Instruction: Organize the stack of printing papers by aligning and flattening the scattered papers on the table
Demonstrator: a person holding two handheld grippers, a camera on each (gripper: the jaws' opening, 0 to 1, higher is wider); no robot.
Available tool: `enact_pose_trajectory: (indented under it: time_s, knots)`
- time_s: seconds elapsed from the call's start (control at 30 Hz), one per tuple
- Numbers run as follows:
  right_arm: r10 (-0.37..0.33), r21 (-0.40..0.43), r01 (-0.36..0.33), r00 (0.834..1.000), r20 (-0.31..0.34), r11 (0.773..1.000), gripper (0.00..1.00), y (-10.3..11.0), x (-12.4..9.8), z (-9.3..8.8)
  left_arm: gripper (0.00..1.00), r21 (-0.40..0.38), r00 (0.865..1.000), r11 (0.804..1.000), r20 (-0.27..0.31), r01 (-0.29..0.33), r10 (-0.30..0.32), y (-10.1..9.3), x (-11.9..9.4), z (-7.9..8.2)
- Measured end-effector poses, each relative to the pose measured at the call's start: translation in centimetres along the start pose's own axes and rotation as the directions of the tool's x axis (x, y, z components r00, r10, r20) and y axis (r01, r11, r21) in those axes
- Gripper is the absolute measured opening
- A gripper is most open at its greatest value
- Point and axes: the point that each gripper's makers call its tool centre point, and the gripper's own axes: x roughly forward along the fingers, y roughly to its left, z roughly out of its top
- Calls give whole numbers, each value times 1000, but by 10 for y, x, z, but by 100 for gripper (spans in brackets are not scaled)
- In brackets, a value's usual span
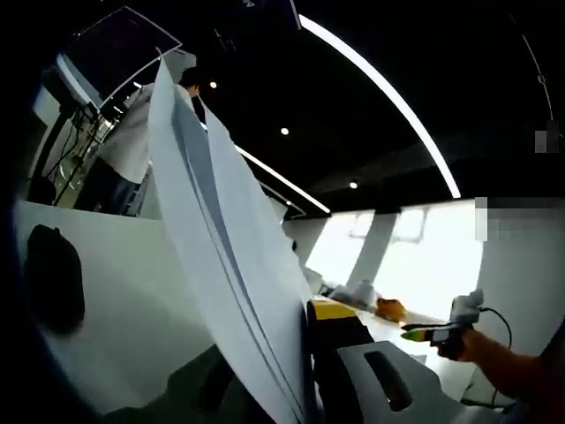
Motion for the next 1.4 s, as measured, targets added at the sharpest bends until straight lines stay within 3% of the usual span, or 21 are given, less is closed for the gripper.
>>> enact_pose_trajectory:
  time_s: [0.2, 0.47, 1.0, 1.13, 1.4]
  knots:
    - [-12, 3, 12, 1000, 6, 1000, 74, -2, -2, 3, 9, 2, 1000, 1000, -2, 4, -4, -1, 0, -1]
    - [-29, 2, 29, 999, -23, 1000, 74, -3, -2, -10, 9, 2, 1000, 1000, 2, 7, -7, -2, -1, 0]
    - [27, 14, -27, 1000, -6, 1000, 77, 11, 6, -14, 9, 2, 1000, 1000, 9, 13, -13, -3, -1, 1]
    - [-22, 28, 23, 999, -30, 999, 78, 1, 8, -20, 9, 6, 1000, 1000, 11, 14, -15, -3, -1, 1]
    - [-29, 74, 31, 999, -25, 997, 78, -15, 7, -26, 9, 14, 1000, 1000, 10, 12, -12, -2, -1, 1]
